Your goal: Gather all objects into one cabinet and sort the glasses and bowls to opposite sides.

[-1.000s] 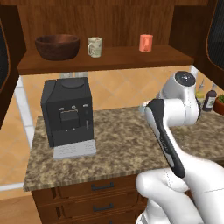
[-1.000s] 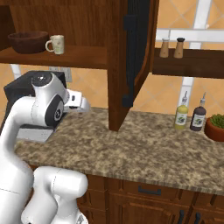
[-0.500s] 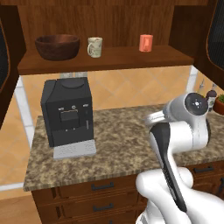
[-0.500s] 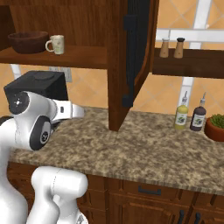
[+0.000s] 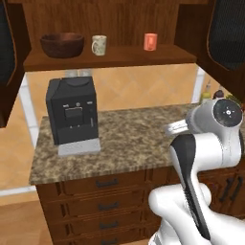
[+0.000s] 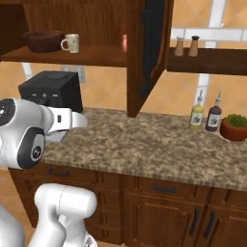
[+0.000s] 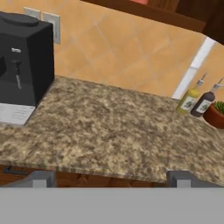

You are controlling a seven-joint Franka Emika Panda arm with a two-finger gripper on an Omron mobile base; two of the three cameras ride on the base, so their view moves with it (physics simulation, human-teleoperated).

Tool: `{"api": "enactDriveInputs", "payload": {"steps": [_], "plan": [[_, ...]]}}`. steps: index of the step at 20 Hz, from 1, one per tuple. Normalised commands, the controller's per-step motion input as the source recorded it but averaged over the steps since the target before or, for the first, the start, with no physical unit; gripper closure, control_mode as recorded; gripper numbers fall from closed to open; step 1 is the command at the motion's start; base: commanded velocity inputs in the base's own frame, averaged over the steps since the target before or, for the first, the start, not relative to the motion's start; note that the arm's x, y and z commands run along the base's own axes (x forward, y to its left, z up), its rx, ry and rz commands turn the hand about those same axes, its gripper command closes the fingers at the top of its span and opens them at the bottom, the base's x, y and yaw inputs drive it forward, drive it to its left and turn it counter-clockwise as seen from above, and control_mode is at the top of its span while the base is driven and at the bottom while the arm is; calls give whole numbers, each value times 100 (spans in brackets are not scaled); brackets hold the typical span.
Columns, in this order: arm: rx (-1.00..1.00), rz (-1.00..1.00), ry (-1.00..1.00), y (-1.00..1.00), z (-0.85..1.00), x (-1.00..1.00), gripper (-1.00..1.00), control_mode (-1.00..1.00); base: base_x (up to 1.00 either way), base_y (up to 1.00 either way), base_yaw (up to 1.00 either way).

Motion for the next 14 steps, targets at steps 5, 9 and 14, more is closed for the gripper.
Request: {"api": "enactDriveInputs", "payload": {"steps": [5,9,14], "plan": [[0,0,0,0,0,0,-100,100,-39,-40,-11],[0,0,0,0,0,0,-100,100,-36,-34,-29],[0,0,0,0,0,0,-100,100,-40,-37,-36]]}}
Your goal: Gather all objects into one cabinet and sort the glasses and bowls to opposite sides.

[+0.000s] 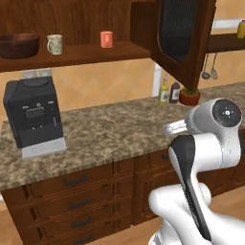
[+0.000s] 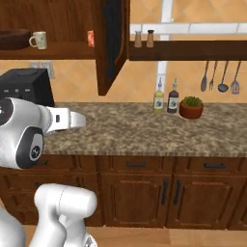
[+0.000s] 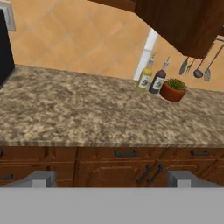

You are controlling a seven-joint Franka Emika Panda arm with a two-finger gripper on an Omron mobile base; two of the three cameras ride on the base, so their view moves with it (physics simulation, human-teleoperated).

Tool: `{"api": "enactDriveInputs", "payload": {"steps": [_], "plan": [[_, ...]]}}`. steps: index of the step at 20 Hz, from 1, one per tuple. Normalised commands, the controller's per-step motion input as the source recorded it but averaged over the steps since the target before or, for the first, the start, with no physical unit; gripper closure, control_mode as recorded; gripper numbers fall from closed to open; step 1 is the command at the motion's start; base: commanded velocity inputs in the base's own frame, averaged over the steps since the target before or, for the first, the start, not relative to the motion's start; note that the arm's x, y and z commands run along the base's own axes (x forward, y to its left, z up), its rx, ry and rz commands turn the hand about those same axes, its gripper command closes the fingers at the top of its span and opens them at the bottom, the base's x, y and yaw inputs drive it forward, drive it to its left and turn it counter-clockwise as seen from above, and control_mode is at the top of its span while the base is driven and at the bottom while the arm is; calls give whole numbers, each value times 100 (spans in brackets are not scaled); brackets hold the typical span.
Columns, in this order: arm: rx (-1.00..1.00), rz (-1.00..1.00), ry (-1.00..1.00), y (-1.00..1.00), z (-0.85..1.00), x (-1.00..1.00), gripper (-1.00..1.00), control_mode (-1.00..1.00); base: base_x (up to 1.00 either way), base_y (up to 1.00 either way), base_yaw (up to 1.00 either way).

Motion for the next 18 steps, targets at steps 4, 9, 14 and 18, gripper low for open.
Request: {"api": "enactDriveInputs", "payload": {"steps": [4,9,14,18], "plan": [[0,0,0,0,0,0,-100,100,-34,-37,-38],[0,0,0,0,0,0,-100,100,-33,-41,-37],[0,0,0,0,0,0,-100,100,-27,-45,-38],[0,0,0,0,0,0,-100,100,-6,-55,-41]]}}
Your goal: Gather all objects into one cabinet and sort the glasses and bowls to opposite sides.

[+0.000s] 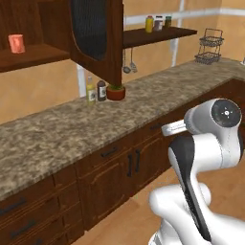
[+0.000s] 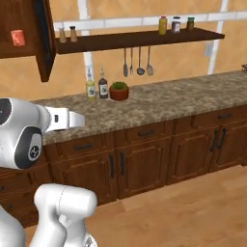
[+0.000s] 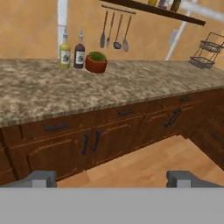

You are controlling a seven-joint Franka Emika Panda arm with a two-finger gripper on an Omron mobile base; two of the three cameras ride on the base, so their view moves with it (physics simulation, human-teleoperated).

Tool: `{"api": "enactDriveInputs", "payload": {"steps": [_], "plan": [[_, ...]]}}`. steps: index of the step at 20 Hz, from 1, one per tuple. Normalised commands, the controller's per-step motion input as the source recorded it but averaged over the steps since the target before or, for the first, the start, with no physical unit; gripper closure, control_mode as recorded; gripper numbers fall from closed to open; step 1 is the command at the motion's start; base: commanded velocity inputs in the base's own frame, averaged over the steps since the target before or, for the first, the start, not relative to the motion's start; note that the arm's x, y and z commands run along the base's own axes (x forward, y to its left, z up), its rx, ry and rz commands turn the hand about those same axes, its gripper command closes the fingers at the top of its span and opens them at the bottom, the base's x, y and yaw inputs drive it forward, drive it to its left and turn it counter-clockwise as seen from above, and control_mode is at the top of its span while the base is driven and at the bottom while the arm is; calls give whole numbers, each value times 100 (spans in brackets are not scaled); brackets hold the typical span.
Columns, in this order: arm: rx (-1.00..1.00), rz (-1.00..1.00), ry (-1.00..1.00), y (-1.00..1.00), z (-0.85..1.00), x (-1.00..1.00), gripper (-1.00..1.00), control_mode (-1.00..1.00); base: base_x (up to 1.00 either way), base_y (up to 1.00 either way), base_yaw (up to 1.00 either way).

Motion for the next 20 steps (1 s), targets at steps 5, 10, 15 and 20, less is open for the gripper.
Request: {"api": "enactDriveInputs", "payload": {"steps": [5,10,15,20], "plan": [[0,0,0,0,0,0,-100,100,0,-69,-42],[0,0,0,0,0,0,-100,100,8,-71,-40],[0,0,0,0,0,0,-100,100,55,-62,-41],[0,0,0,0,0,0,-100,100,80,-52,-50]]}}
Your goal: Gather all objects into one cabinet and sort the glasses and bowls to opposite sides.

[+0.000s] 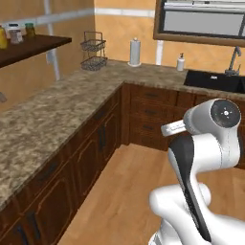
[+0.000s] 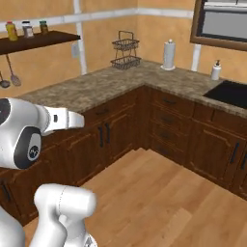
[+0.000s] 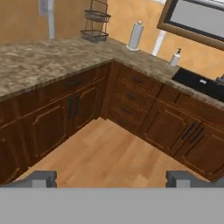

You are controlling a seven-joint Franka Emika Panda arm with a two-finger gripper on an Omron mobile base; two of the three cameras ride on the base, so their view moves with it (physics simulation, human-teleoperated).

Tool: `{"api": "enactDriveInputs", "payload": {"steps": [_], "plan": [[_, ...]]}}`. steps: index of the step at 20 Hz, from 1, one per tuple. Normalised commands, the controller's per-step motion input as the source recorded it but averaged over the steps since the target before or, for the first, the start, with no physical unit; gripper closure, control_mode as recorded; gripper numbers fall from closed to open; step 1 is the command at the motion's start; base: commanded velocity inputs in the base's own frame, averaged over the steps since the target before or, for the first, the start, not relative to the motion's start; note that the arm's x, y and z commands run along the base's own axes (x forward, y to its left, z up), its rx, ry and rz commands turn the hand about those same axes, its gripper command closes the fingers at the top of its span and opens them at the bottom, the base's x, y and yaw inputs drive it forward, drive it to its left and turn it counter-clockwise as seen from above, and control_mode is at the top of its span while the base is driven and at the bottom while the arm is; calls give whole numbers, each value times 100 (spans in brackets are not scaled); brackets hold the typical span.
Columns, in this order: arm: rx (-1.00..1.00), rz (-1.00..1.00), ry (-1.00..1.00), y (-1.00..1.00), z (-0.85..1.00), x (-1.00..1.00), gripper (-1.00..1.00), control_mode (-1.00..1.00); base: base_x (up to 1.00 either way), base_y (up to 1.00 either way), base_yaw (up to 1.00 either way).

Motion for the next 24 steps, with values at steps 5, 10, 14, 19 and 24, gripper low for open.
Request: {"api": "enactDriveInputs", "payload": {"steps": [5,10,14,19,24], "plan": [[0,0,0,0,0,0,-100,100,98,-38,-50],[0,0,0,0,0,0,-100,100,99,-24,-48],[0,0,0,0,0,0,-100,100,99,-21,-52],[0,0,0,0,0,0,-100,100,81,-21,-56],[0,0,0,0,0,0,-100,100,34,-15,-52]]}}
